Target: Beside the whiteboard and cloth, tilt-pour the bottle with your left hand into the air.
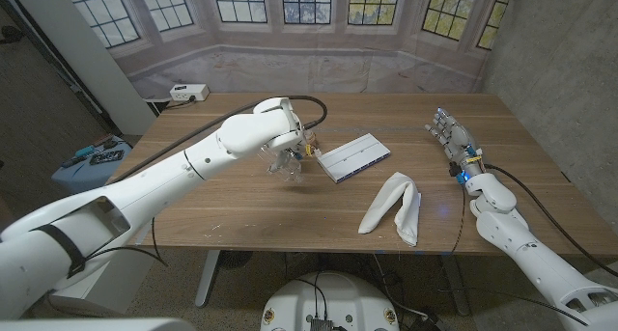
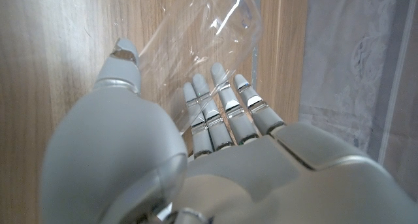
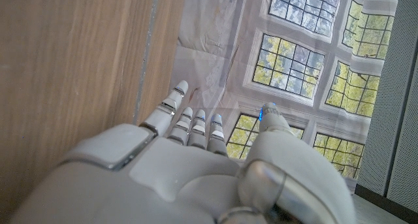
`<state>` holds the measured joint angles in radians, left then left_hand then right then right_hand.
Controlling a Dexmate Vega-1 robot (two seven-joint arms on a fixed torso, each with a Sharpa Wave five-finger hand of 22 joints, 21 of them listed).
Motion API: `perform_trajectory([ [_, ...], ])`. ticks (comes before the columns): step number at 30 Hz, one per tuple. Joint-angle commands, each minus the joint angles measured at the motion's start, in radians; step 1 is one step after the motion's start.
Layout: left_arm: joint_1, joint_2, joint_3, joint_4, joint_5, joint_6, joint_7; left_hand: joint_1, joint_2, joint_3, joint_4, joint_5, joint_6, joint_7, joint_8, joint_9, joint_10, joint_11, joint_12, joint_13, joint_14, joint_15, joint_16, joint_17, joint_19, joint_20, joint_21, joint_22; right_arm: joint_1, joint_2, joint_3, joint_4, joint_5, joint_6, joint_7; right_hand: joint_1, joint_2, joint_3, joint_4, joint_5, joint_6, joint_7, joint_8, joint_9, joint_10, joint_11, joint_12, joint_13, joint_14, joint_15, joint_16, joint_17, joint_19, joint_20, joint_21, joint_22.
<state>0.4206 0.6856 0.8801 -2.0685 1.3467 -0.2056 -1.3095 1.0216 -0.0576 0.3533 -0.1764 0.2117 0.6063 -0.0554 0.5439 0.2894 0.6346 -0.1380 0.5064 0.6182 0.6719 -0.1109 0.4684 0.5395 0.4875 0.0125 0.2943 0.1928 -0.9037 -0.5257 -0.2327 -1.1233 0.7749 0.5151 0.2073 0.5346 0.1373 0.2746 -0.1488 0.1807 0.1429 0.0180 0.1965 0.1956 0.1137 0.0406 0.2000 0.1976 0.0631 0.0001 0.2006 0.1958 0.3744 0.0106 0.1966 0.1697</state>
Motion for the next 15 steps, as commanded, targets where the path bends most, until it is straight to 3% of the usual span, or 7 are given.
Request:
perform_trajectory([
  [1,0.041,0.006,-0.002,-0.039,0.134,0.012,0.028,0.113,0.167,0.030,0.017,0.009,0.180,0.015,0.094,0.007,0.067,-0.053,0.003,0.055,0.070,-0.059,0.001,0.003,0.002,0.003,0.000,0.004,-0.009,-0.009,0.001,-0.005,-0.001,0.001,0.005,0.013,0.000,0.004,0.000,0.005,0.007,0.001,0.005,0.002,0.007,-0.001,0.002,0.005,0.008,0.001,0.006,0.001,0.010,-0.003,-0.004,0.002],
  [15,0.092,0.010,-0.025,-0.051,0.176,0.023,0.067,0.107,0.166,0.028,0.019,0.007,0.178,0.016,0.101,0.009,0.072,-0.053,0.006,0.066,0.075,-0.059,0.000,0.009,0.006,0.005,0.001,0.005,-0.033,-0.020,0.003,-0.047,-0.007,-0.005,-0.017,0.013,0.000,0.004,0.000,0.005,0.007,0.002,0.004,0.002,0.008,-0.001,0.002,0.005,0.007,0.001,0.006,0.001,0.010,-0.004,-0.004,0.002],
])
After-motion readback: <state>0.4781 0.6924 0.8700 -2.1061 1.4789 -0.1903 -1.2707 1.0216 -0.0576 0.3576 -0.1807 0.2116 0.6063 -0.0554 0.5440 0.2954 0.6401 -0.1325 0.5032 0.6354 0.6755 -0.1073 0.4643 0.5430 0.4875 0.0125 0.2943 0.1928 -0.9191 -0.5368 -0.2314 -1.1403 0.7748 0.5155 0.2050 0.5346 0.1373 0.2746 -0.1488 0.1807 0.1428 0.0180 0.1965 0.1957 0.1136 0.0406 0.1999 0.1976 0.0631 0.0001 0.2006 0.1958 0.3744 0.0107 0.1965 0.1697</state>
